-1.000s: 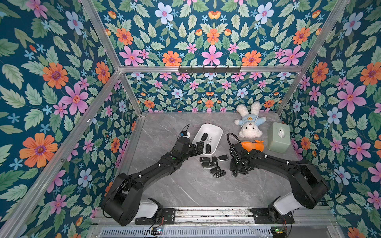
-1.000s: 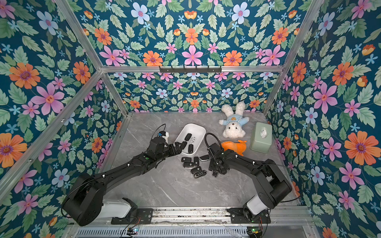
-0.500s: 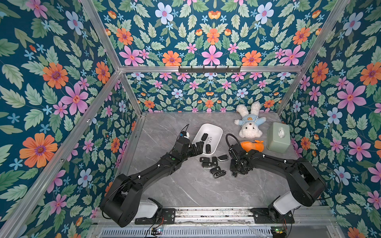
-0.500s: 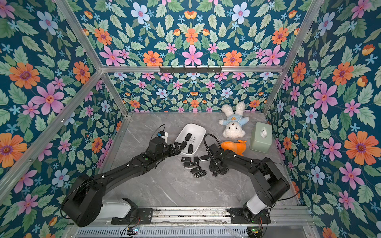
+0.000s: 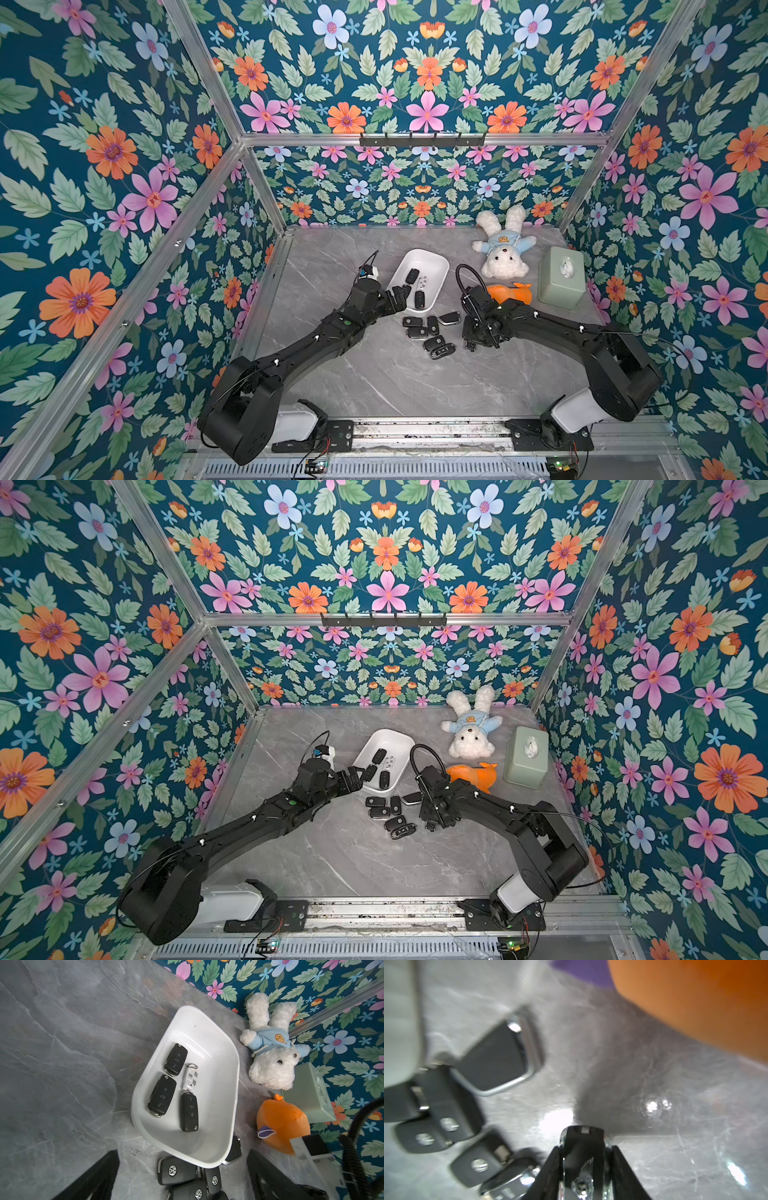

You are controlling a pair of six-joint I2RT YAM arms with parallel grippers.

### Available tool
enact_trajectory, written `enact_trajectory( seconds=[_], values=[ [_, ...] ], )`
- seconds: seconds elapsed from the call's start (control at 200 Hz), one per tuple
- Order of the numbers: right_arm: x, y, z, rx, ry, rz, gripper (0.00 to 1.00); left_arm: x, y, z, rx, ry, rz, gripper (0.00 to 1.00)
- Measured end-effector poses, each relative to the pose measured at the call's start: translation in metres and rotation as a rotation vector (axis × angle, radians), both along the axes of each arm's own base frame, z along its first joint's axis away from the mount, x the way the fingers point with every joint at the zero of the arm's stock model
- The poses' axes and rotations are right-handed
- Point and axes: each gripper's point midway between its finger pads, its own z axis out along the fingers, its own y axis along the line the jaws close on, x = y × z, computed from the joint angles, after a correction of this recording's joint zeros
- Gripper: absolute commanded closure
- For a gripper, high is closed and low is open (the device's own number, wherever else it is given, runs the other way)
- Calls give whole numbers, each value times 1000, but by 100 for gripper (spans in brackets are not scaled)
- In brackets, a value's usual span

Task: Place the car key into the storage box
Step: Pick up the car key from the center of the board, then place the car key in the storage box.

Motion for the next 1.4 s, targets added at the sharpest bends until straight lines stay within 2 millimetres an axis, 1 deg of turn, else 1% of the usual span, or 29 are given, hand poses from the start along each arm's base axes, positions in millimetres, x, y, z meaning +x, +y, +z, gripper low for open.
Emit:
enact_trajectory(
  seconds=[0.155, 0.23, 0.34, 0.5, 0.615, 0.755, 0.84, 0.945, 1.14, 1.27, 1.4],
  values=[
    [18, 10, 27, 34, -71, -6, 69, 1, 11, -1, -7, 2, 46, 0],
    [31, 17, 41, 51, -110, -11, 69, 1, 16, -1, -13, 4, 66, 0],
    [53, 29, 62, 80, -165, -21, 69, 2, 24, -3, -17, 9, 95, 0],
    [93, 53, 94, 119, -252, -14, 69, 1, 32, -9, -27, 26, 123, 0],
    [120, 73, 104, 134, -287, 5, 69, 1, 35, -10, -32, 30, 127, 0],
    [150, 91, 112, 144, -314, 28, 70, 2, 35, -9, -37, 30, 123, 0],
    [168, 100, 114, 147, -328, 36, 70, 4, 35, -4, -38, 18, 122, 1],
    [187, 109, 110, 142, -334, 46, 70, 6, 36, 2, -32, -3, 116, 0],
    [216, 113, 96, 104, -324, 56, 70, 6, 37, 2, -12, -11, 107, 0],
    [232, 115, 84, 69, -316, 59, 70, 6, 38, 1, -8, -9, 108, 1],
    [241, 117, 69, 41, -298, 66, 70, 5, 40, -3, -1, 0, 112, 0]
  ],
)
